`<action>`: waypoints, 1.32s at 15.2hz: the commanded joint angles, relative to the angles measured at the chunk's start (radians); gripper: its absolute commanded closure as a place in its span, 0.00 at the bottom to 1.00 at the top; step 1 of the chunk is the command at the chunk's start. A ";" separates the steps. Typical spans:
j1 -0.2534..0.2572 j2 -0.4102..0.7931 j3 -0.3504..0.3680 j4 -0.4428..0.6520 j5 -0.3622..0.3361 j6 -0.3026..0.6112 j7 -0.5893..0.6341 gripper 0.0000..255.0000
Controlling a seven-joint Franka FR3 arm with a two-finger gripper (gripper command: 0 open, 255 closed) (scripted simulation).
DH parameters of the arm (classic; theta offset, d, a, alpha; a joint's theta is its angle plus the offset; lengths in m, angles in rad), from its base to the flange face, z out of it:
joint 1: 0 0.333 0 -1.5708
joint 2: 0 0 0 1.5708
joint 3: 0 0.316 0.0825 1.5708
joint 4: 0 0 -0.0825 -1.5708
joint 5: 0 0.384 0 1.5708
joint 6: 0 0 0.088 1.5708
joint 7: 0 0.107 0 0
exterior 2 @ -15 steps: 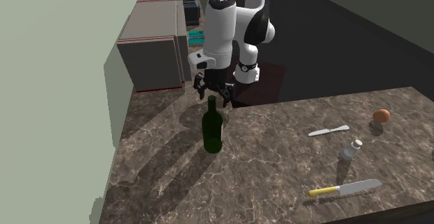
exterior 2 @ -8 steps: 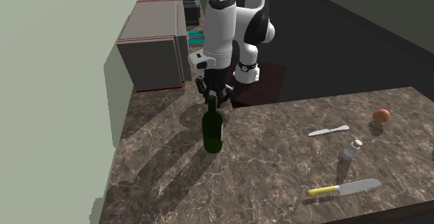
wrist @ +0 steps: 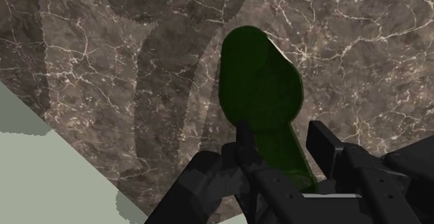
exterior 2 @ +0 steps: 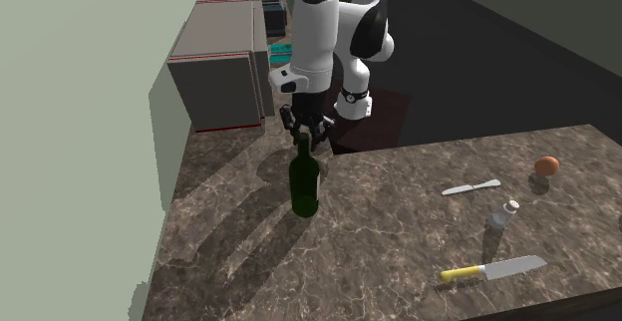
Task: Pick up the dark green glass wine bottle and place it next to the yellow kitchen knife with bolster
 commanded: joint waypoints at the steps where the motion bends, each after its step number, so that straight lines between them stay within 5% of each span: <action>1: 0.000 -0.008 0.000 0.020 0.001 -0.027 -0.001 1.00; 20: 0.024 -0.023 0.025 0.224 0.002 -0.249 0.037 1.00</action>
